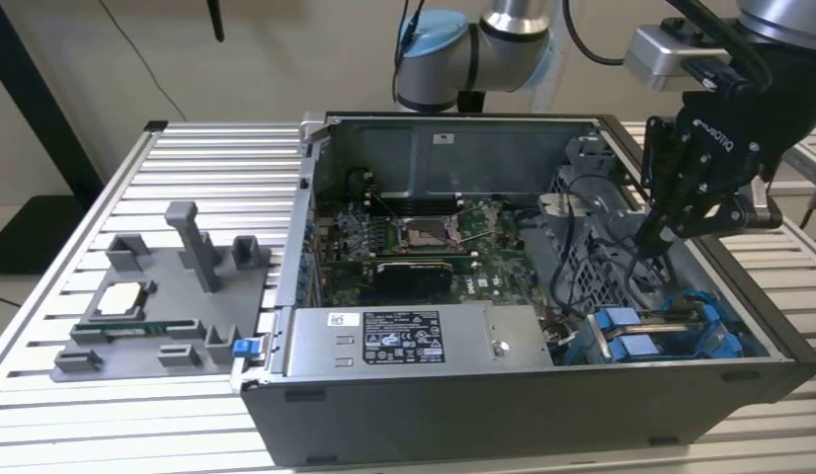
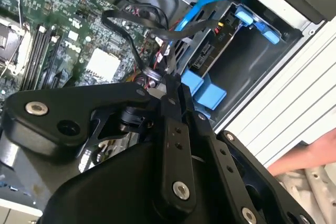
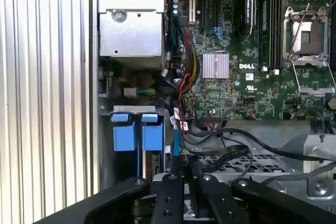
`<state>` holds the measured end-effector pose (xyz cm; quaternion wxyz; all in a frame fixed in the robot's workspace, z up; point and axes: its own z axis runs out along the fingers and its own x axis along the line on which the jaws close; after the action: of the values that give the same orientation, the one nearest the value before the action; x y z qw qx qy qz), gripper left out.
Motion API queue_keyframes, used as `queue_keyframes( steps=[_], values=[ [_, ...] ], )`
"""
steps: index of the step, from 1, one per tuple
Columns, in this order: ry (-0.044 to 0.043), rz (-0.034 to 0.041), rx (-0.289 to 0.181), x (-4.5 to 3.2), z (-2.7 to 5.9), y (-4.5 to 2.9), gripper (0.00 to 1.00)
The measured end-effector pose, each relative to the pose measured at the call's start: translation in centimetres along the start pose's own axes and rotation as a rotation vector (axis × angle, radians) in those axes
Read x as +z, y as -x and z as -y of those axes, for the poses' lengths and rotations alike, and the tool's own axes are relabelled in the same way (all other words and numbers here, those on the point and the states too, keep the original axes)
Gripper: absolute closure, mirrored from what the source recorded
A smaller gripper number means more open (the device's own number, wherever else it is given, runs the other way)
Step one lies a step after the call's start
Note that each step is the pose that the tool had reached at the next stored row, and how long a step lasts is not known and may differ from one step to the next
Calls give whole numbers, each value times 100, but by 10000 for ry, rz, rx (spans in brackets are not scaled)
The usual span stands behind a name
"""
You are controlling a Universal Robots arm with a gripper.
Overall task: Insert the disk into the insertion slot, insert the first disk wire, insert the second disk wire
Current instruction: 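Insert the second disk wire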
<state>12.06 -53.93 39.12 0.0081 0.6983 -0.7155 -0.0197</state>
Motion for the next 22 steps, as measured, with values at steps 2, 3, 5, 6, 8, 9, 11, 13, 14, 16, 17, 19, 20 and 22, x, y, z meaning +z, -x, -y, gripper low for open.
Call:
queue_keyframes(
  steps=[2, 3, 5, 6, 8, 9, 11, 13, 14, 16, 17, 19, 20, 22],
  values=[
    [0, -1, 0, 1, 0, -1, 100],
    [2, 0, 0, 2, 0, -5, 100],
    [13, 0, 2, 6, -1, -18, 100],
    [22, 0, 3, 8, 0, -28, 100],
    [47, -1, 4, 12, 1, -50, 100],
    [61, -1, 4, 16, 1, -63, 100],
    [96, -2, 5, 23, 3, -91, 100],
    [124, -1, 6, 30, 3, -113, 100],
    [124, -1, 6, 31, 3, -118, 100],
    [124, -2, 6, 31, 3, -118, 100],
    [125, -2, 6, 31, 4, -118, 100],
    [124, -2, 6, 31, 4, -119, 100],
    [124, -2, 6, 31, 4, -120, 100],
    [124, -3, 6, 32, 4, -121, 100]
  ],
)
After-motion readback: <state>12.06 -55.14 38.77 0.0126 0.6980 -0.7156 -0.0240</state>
